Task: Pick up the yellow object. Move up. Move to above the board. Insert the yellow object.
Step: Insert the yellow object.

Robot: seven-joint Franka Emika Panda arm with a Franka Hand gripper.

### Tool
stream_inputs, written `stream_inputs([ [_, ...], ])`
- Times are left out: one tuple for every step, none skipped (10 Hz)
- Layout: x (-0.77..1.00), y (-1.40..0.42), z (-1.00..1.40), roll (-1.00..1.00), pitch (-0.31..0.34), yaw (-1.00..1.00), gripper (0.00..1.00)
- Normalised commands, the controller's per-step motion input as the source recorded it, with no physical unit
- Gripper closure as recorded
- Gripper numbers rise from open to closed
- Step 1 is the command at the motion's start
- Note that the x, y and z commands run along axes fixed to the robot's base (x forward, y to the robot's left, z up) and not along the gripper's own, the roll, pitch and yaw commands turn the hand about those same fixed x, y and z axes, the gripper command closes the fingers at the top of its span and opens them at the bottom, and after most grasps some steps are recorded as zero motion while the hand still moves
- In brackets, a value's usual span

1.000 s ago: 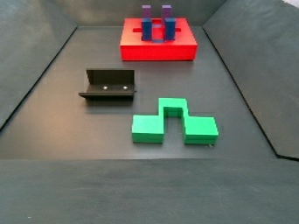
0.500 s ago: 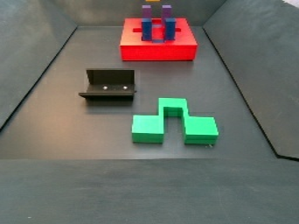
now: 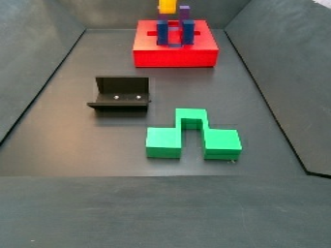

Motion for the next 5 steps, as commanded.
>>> stream_inputs([
  [0.05,0.00,-0.32,0.13,0.007,0.00,1.00],
  [0.00,0.00,-0.22,0.21,0.000,0.03,1.00],
  [0.00,0.00,-0.19,0.30,0.000,0.09,1.00],
  [-0.01,-0.03,-0.17,0.30,0.000,0.23,1.00],
  [-0.04,-0.04,-0.14,0.24,-0.021,0.32,1.00],
])
